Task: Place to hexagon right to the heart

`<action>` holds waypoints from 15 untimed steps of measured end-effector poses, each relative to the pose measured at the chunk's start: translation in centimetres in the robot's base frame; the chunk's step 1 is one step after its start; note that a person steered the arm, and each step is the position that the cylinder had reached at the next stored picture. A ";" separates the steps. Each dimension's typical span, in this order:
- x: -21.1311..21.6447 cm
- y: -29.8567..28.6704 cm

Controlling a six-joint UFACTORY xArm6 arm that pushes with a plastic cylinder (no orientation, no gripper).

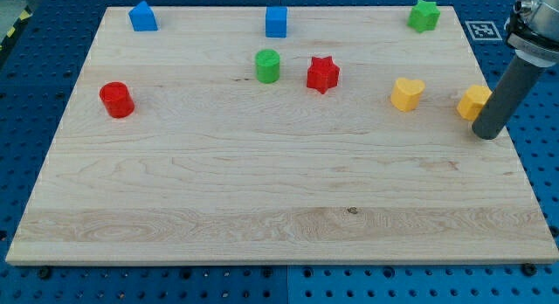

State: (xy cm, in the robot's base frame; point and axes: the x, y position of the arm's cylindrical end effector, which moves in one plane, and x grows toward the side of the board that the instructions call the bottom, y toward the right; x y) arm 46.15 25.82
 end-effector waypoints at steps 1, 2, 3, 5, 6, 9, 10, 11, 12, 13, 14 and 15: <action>-0.8 -0.4; -2.1 -0.3; -2.8 -0.3; -1.3 0.4; -0.7 4.0; -4.3 3.5; -4.3 1.6; -4.3 1.9; -4.1 2.5; -3.5 2.7; -2.7 2.9; -2.3 2.9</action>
State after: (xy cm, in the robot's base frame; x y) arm 43.84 28.71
